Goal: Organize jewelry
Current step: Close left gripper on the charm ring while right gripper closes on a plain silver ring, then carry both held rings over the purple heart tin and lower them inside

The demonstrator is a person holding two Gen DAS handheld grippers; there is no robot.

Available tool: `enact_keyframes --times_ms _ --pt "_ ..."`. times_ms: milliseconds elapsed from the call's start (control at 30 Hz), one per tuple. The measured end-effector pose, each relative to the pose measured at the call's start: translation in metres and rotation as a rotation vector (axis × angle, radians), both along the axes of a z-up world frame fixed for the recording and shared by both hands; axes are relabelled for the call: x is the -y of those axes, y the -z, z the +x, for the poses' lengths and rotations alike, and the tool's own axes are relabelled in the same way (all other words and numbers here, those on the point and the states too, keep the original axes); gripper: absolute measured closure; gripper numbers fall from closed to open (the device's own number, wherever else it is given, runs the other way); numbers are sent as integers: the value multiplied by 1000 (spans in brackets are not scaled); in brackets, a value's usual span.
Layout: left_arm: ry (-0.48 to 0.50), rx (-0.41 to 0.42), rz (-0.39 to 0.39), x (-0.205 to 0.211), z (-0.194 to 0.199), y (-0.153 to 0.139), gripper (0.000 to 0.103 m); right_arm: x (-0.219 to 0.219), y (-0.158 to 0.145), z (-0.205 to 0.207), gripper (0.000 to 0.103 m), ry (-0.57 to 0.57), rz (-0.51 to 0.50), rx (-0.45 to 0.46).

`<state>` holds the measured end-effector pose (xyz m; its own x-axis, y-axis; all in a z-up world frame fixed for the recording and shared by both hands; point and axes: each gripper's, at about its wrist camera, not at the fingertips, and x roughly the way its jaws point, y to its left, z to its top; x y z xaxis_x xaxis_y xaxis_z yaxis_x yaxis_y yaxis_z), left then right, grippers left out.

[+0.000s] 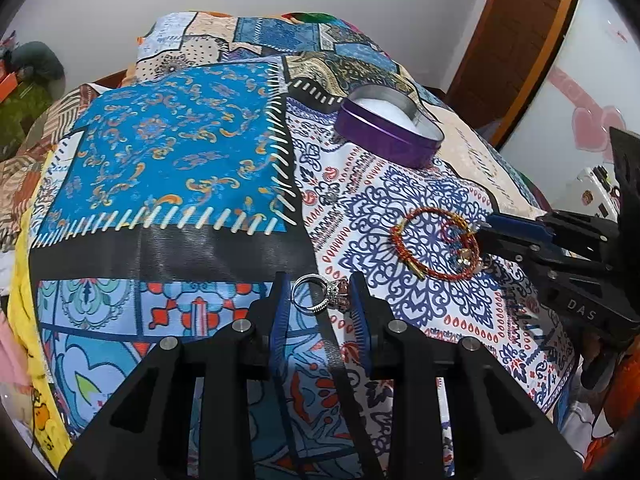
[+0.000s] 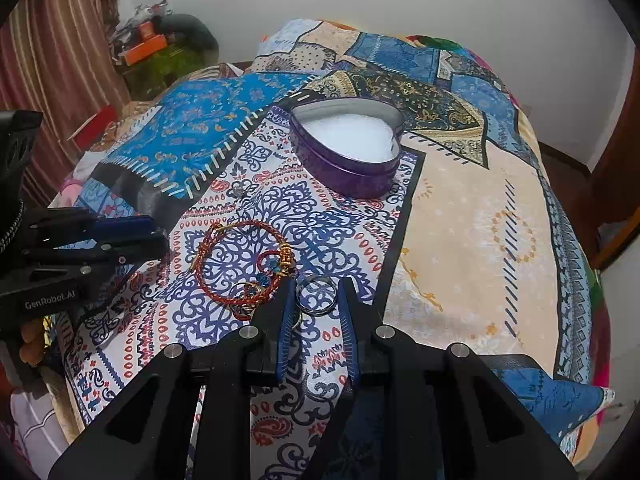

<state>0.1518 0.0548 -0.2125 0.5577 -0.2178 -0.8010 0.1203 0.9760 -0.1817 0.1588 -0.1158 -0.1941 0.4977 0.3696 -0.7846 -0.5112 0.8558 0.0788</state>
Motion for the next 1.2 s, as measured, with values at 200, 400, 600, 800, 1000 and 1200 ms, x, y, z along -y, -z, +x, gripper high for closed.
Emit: enact_keyframes --times_ms 200,400,600,800,1000,1200 --pt "-14 45 26 0 -3 -16 74 6 -15 -2 83 26 23 38" --pt "-20 117 34 2 -4 -44 74 10 -35 -1 83 60 65 83" --pt "-32 192 32 5 -1 -72 74 16 -55 -3 83 85 97 143" --pt "-19 251 34 16 5 -92 74 20 -71 0 83 98 125 192" --pt "2 290 32 26 15 -102 74 20 -78 5 83 108 157 223" --pt "15 304 23 33 30 -105 74 18 -77 15 83 106 159 235"
